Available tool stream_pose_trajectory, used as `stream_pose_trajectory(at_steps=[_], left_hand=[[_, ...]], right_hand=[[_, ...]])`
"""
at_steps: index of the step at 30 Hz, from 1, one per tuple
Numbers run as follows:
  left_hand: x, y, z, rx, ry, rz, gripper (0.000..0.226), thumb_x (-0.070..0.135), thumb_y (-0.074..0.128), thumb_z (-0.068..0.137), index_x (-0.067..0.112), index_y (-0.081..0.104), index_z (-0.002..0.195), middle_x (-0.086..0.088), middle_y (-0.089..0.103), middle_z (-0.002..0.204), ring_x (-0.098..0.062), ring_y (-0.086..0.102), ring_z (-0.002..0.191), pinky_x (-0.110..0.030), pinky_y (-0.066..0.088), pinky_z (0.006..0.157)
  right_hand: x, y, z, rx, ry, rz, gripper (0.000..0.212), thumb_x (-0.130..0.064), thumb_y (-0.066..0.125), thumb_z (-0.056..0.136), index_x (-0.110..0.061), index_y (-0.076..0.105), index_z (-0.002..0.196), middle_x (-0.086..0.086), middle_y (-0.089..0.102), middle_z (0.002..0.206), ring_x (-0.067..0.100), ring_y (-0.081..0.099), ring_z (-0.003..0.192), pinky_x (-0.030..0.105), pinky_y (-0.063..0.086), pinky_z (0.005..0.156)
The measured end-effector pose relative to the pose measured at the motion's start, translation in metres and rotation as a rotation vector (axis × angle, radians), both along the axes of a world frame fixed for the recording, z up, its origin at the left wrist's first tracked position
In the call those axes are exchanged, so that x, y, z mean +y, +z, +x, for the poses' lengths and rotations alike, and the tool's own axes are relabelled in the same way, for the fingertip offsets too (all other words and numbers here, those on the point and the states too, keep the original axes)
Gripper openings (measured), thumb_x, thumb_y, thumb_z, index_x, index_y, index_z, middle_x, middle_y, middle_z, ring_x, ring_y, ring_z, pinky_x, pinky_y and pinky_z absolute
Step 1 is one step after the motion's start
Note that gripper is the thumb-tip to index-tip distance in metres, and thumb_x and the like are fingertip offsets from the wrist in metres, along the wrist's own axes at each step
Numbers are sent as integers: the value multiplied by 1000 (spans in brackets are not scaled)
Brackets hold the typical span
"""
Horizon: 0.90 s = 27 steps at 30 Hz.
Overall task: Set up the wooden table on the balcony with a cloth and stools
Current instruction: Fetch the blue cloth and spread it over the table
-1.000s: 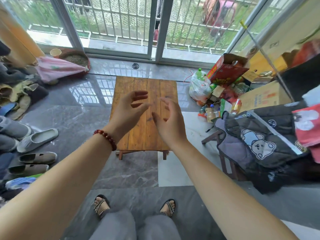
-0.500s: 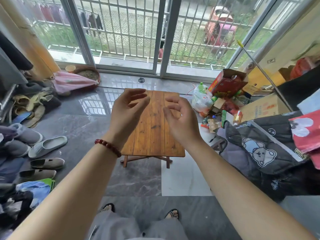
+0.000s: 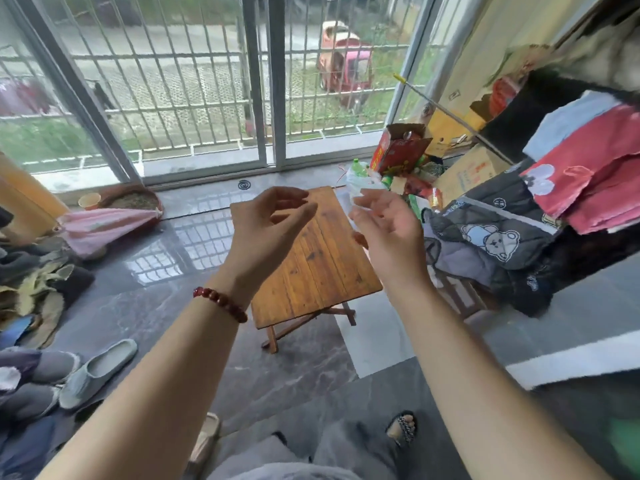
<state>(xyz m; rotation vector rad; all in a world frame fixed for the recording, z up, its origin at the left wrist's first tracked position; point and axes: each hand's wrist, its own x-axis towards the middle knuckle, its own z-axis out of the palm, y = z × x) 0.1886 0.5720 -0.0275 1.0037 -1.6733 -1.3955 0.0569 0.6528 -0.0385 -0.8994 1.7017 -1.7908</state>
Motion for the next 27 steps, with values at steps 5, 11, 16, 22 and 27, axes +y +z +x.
stream_pose_trajectory(at_steps=[5, 11, 16, 22, 27], left_hand=[[26, 10, -4, 1, -211, 8, 9, 24, 68, 84, 21, 65, 92, 5, 68, 94, -9, 66, 87, -14, 51, 72], [80, 17, -26, 36, -420, 6, 7, 19, 66, 86, 17, 66, 92, 6, 68, 92, -3, 65, 83, -16, 52, 71], [145, 23, -49, 47, -613, 27, 10, 14, 63, 88, 11, 64, 97, 0, 69, 98, -4, 64, 82, -12, 50, 72], [279, 35, -68, 107, -836, 113, 11, 8, 60, 89, 9, 63, 99, 6, 65, 85, 4, 59, 73, -6, 44, 64], [409, 40, -68, 155, -1076, 153, 10, 6, 61, 88, 9, 63, 97, 2, 65, 82, 4, 58, 64, -9, 43, 60]], right_hand=[[48, 8, 12, 34, -80, 38, 12, -15, 67, 85, -26, 64, 89, -6, 68, 95, 6, 66, 88, 32, 55, 82], [112, 15, 16, 126, -184, 69, 8, -24, 64, 79, -28, 65, 86, -4, 69, 92, 9, 64, 85, 30, 52, 79], [190, 24, 20, 131, -347, 37, 17, -13, 65, 86, -30, 64, 84, -7, 69, 87, 2, 63, 78, 15, 47, 64], [327, 29, 31, 109, -573, 44, 11, -22, 66, 80, -32, 65, 83, -11, 70, 88, 7, 66, 87, 29, 54, 78], [461, 37, 60, 127, -772, 30, 12, -9, 65, 86, -21, 64, 90, -10, 69, 83, 2, 64, 82, 24, 53, 77]])
